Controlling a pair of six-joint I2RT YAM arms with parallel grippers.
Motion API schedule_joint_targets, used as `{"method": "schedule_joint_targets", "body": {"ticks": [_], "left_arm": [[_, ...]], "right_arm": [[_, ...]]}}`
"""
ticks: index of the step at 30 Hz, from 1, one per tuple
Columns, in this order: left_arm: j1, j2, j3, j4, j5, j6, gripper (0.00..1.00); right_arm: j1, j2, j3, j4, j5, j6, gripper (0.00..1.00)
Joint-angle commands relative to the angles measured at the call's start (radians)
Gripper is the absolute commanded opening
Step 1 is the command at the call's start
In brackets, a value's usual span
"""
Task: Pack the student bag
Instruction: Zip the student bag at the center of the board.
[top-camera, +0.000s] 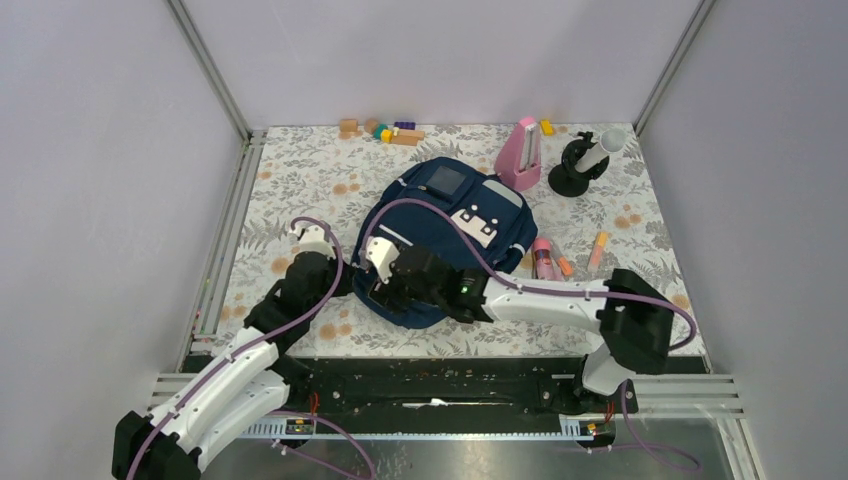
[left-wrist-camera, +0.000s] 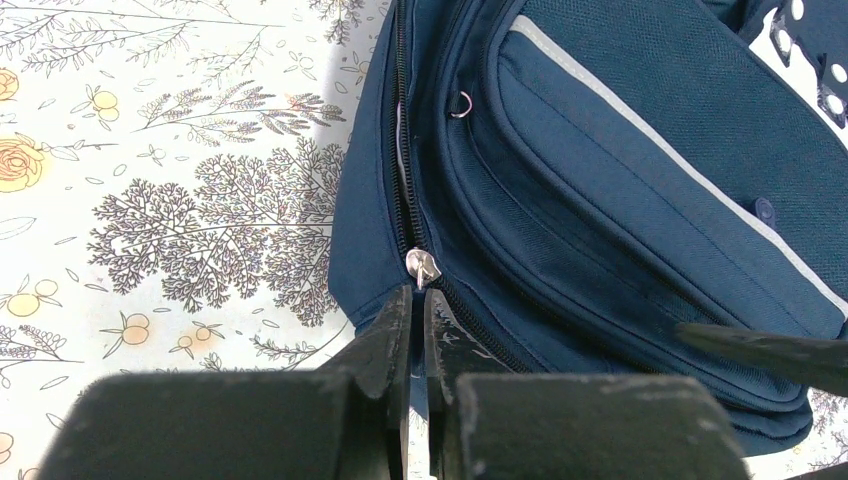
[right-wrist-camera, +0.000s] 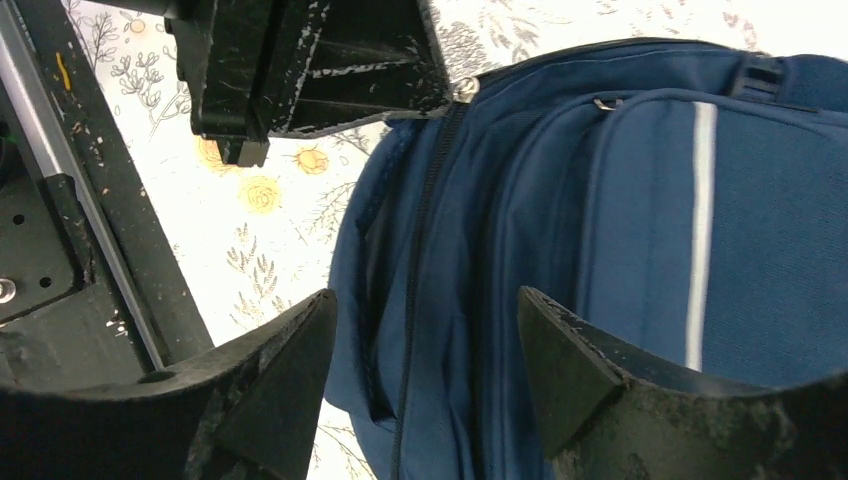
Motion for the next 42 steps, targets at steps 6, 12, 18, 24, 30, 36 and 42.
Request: {"method": "schedule_joint_targets", "body": {"ticks": [6,12,18,24,30,36,42], "left_arm": [[0.002,-0.02,0.009,0.033,0.032,-0.022,0.0],[0.001,-0.032,0.002,0.041,0.042,-0.029,0.0],[0.001,-0.019,0.005,0.042,0.043,-0.023,0.0],[0.002,-0.015,0.006,0.028,0.013,-0.013,0.0],[0.001,-0.005,0.006,0.021,-0.027,-0.018,0.0],[0.002,0.013,0.011,0.014,-0.056,-0.015,0.0],[0.001,0.025,0.014,0.012,-0.076,-0.015,0.0]], "right_arm": [[0.006,0.122,0.103,-0.047,-0.007,0.026,0.71],[0.019,0.174,0.107,-0.045,0.101,-0.011,0.67],[0.032,0.165,0.063,0.022,0.145,-0.028,0.16],[0.033,0.095,-0.033,0.092,0.126,-0.027,0.0],[0.035,0.022,-0.109,0.089,0.085,-0.031,0.0],[0.036,-0.039,-0.172,0.083,0.061,-0.032,0.0],[0.038,-0.09,-0.224,0.086,0.013,-0.021,0.0]]}}
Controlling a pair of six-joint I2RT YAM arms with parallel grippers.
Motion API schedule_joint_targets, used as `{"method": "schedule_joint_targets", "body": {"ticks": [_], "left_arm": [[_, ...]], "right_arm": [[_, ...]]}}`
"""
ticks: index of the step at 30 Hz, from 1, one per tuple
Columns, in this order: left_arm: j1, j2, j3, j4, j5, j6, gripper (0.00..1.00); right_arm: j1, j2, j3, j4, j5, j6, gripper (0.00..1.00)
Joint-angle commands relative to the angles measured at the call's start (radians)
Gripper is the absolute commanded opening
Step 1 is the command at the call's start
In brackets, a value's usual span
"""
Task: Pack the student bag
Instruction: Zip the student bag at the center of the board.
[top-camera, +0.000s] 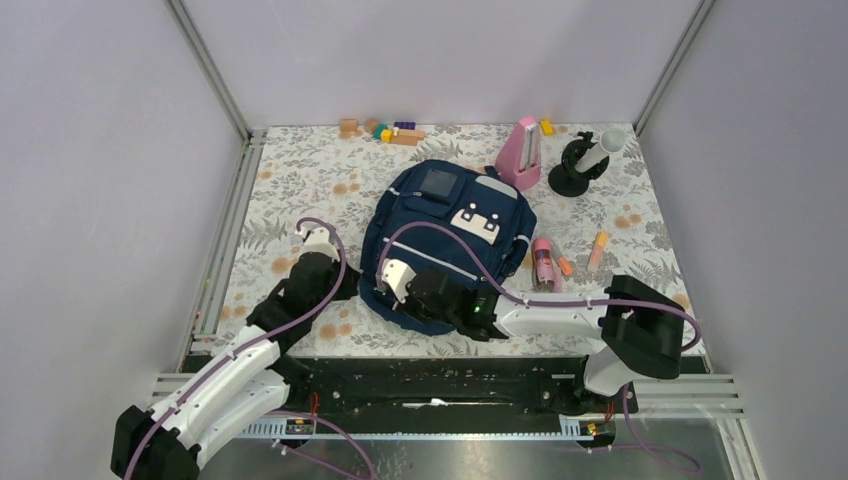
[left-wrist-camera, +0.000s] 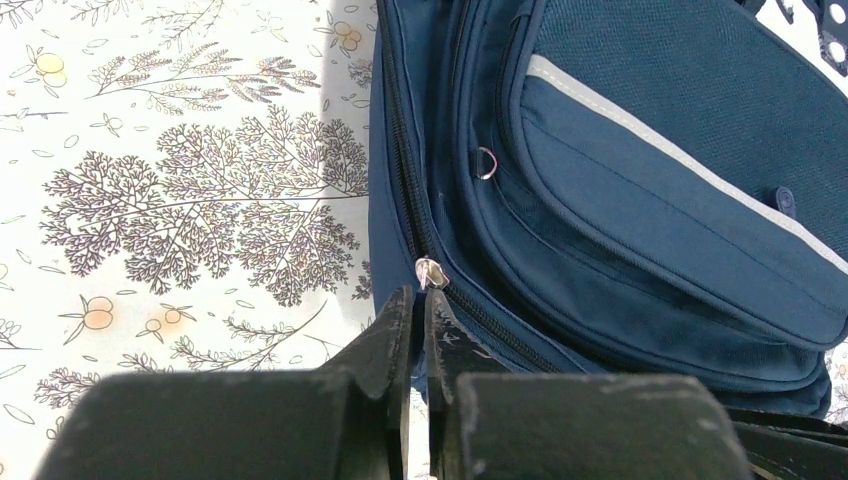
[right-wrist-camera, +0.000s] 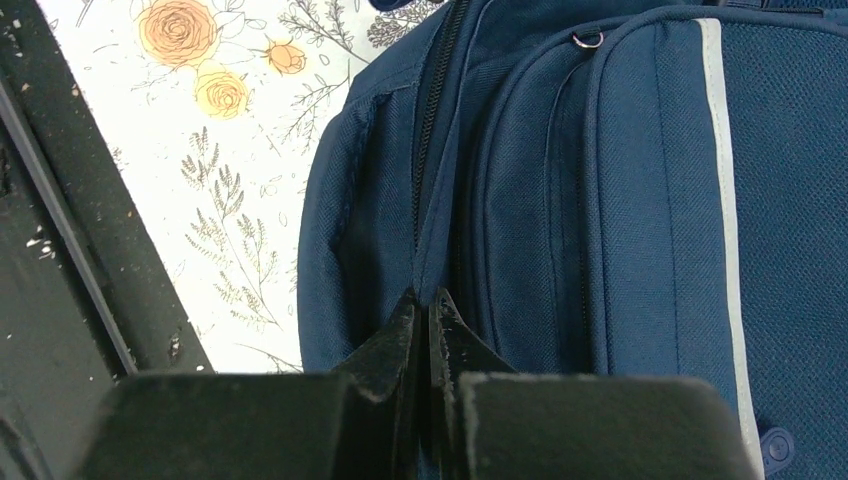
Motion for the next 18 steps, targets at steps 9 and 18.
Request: {"method": "schedule_joint_targets", "body": {"ticks": [9,18], "left_arm": [[0.013,0.034,0.008,0.058,-0.119,0.007,0.0],[0.013,0.075,0.021,0.072,-0.109,0.006,0.0]], "right_arm": [[0.024,-0.135,-0.086,-0.026,-0.098,0.021,0.0],[0.052,-0.167,-0.134,-0.042,-0.099,0.043,0.0]]}}
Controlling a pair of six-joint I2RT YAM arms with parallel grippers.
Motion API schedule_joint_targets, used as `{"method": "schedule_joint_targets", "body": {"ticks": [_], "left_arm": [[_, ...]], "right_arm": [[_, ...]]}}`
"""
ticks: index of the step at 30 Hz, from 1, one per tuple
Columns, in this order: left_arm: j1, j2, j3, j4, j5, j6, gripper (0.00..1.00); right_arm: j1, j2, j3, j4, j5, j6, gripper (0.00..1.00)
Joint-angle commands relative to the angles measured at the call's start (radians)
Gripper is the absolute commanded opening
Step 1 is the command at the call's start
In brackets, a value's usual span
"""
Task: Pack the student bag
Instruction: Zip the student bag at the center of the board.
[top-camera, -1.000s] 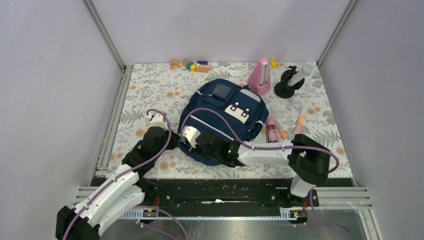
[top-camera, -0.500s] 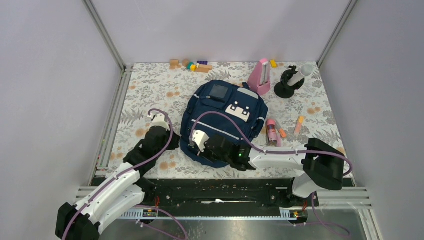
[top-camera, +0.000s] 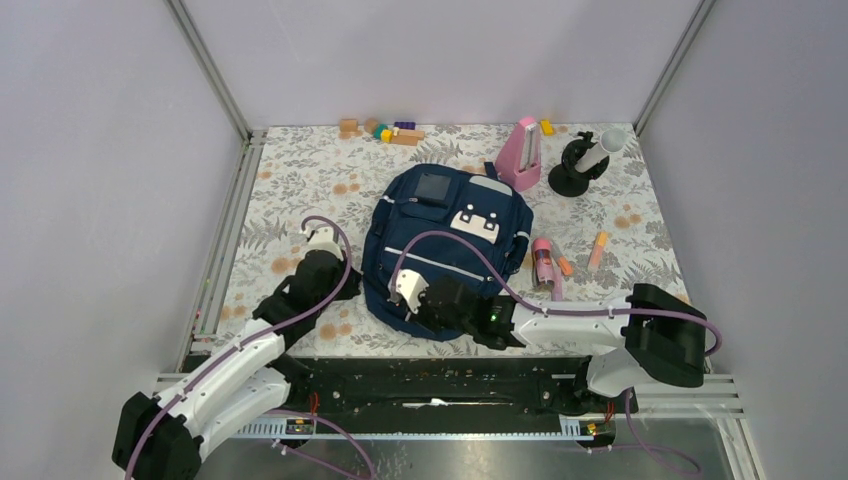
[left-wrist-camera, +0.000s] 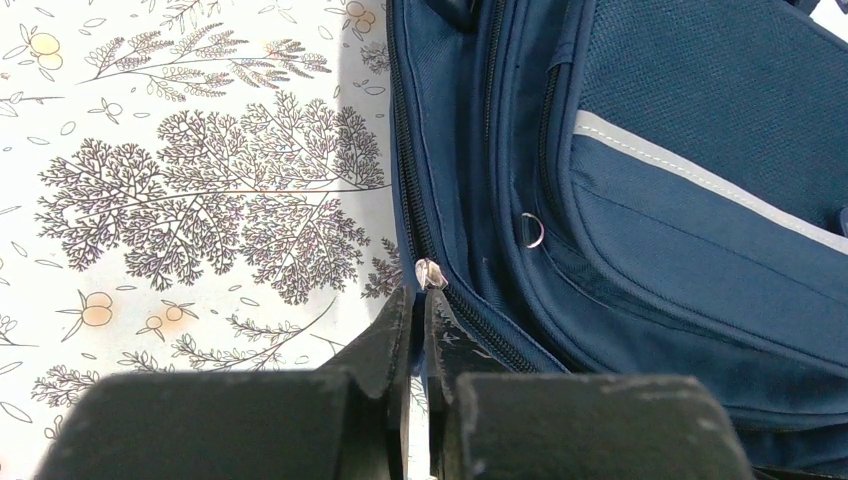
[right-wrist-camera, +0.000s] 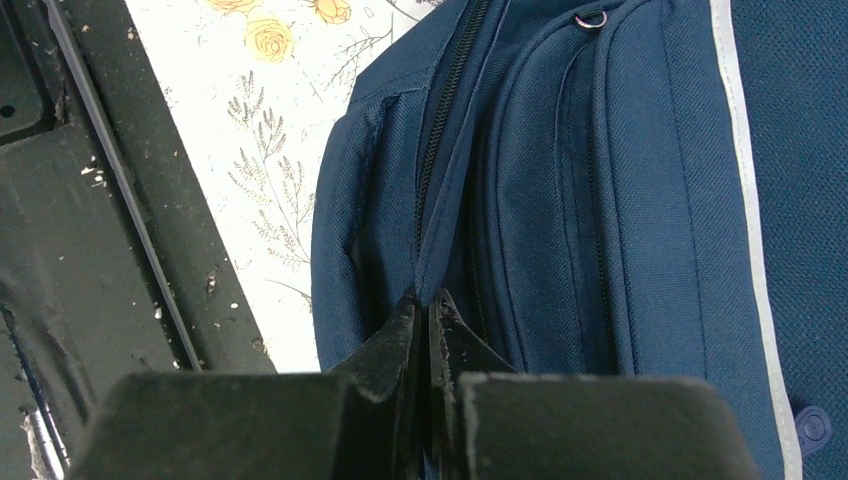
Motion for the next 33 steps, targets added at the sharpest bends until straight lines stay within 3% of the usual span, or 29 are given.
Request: {"method": "schedule_joint_targets", "body": {"ticks": [1,33], "left_arm": [[0.016,0.014,0.023,0.052,-0.106,0.013,0.0],[0.141,0.227,0.097,0.2,-0.033,0.081,0.0]], "right_arm": [[0.04,-0.052,-0.028,-0.039,-0.039,0.037,0.0],[0.18,-0.202,-0.124,-0.028,-0.019,0.126,0.0]]}}
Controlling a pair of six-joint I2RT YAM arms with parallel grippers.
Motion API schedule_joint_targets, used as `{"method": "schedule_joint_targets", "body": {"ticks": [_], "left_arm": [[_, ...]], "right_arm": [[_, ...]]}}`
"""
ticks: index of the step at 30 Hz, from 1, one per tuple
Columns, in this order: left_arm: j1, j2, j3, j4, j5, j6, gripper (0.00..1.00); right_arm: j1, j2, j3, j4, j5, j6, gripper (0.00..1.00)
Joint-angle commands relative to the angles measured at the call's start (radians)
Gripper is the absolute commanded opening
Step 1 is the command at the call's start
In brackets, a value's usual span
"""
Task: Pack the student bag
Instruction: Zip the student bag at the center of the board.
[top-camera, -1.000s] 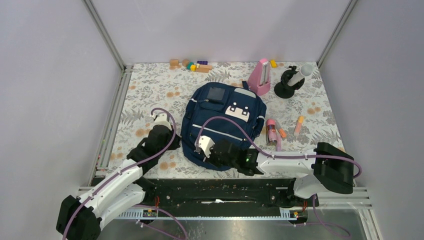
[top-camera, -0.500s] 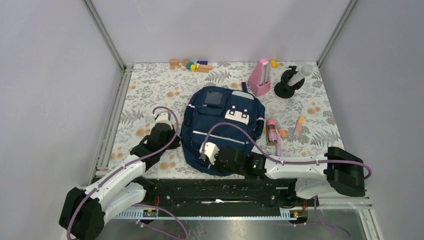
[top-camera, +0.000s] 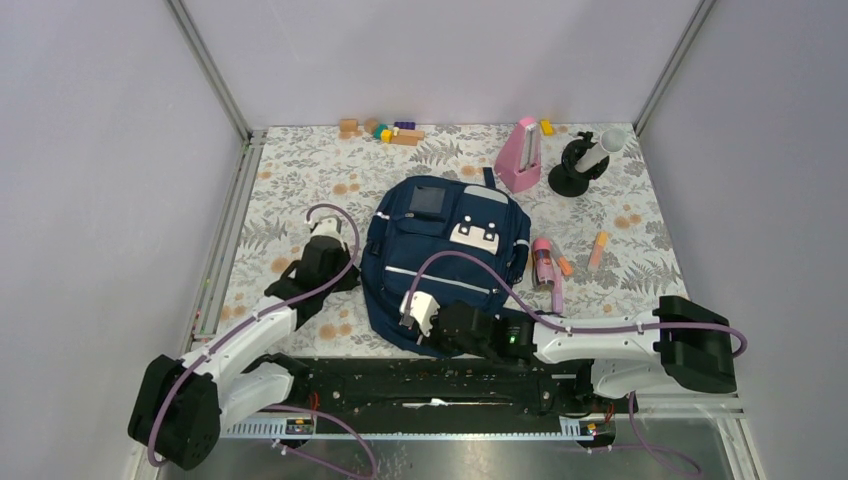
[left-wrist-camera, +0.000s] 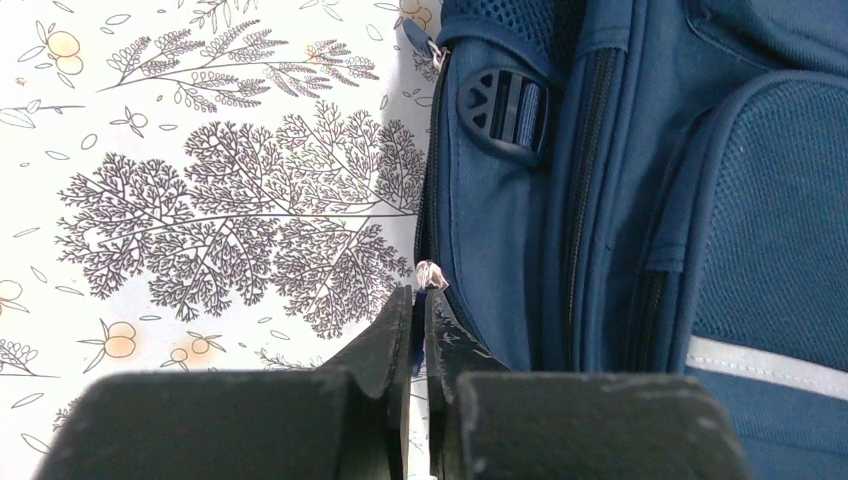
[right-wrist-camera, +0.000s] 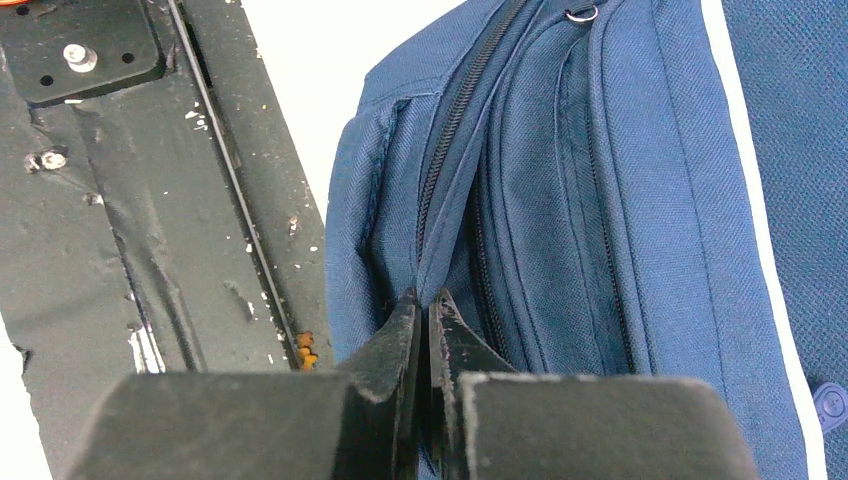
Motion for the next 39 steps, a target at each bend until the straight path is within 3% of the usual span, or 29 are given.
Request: {"method": "schedule_joint_targets", "body": {"ticks": [1,39], "left_arm": [[0.052,0.02,0.057,0.145,-0.07,0.044,0.0],[0.184,0.368,0.269,0.355,0.028,0.16,0.0]], "right_arm": [[0.058,-0.06,-0.009,-0.013,-0.072,0.052,0.0],[0.088,-0.148,-0.016,-0.058,-0.145,0.06,0.0]]}}
